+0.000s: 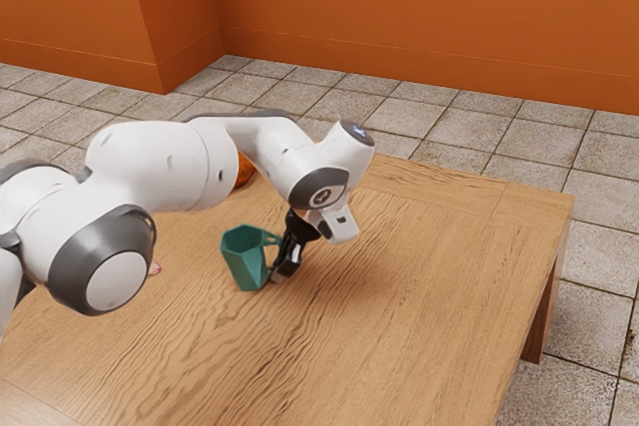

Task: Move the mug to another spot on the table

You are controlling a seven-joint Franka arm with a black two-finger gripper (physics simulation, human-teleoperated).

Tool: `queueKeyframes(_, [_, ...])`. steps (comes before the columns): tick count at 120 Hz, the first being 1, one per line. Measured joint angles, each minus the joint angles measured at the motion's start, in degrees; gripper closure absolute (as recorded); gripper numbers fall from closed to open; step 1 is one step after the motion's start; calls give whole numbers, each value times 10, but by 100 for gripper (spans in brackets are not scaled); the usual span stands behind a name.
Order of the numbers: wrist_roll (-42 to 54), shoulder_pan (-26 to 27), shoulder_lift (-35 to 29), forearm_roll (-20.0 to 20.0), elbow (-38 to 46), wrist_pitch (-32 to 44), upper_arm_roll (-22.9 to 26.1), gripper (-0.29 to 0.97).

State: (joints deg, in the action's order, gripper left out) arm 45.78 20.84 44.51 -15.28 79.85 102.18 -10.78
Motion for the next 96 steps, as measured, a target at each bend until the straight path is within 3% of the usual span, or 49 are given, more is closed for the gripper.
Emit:
queueKeyframes(21, [4,1,-2,5,-3,1,1,22])
queueKeyframes(41, [7,9,-39,24,-5,3,5,10])
queueKeyframes(73, [-33,0,-214,100,4,-10,2,3])
queueKeyframes(89, [-105,-39,-311,113,32,-35,0,2])
queueKeyframes(96, [-135,-78,-326,140,34,-53,2,1])
